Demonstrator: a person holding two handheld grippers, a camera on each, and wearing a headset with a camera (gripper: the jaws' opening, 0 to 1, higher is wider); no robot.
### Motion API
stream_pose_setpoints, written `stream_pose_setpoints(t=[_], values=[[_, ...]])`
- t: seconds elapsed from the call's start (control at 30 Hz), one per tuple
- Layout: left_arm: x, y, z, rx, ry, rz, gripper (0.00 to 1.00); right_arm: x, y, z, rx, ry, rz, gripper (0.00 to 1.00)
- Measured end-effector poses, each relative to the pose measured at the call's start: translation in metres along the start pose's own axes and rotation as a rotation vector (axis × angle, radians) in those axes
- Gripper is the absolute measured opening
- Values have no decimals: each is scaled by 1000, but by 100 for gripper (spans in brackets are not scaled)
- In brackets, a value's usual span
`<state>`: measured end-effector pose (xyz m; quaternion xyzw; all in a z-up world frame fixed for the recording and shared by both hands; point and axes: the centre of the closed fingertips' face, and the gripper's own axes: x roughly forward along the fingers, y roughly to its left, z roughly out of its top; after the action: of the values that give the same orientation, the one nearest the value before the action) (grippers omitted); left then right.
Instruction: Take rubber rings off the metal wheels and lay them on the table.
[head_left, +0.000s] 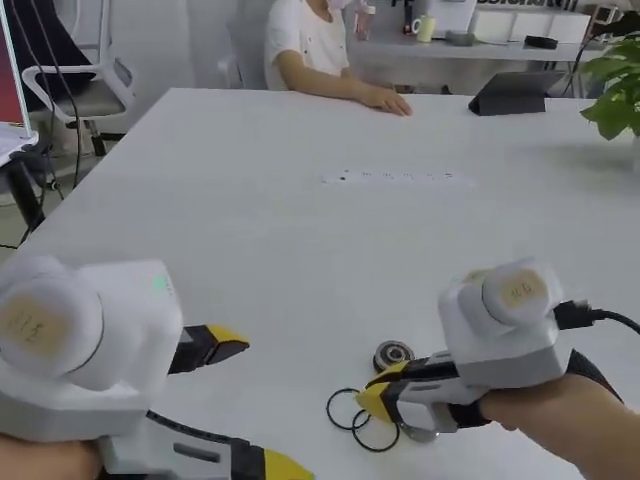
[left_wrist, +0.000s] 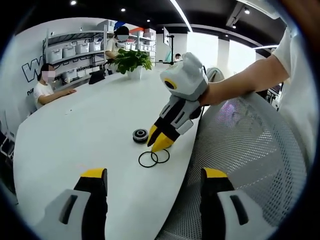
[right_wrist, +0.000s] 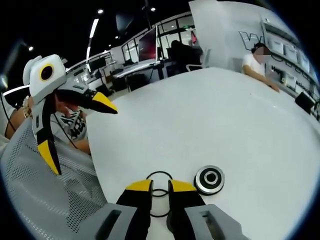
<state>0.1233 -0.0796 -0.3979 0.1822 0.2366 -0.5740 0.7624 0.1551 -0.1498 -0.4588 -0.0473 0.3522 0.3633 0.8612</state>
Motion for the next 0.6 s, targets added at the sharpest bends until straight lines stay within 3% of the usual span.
stream_pose_setpoints(t=[0.27, 0.5, 0.6], values=[[-3, 0, 2, 3, 3, 12, 72, -8, -4, 11, 10, -39, -17, 12], [-5, -1, 4, -23, 4, 26, 71, -19, -11, 30, 70, -128, -38, 12], [-6, 0, 5, -28, 11, 42, 70, -28, -11, 38, 100, -160, -25, 11]])
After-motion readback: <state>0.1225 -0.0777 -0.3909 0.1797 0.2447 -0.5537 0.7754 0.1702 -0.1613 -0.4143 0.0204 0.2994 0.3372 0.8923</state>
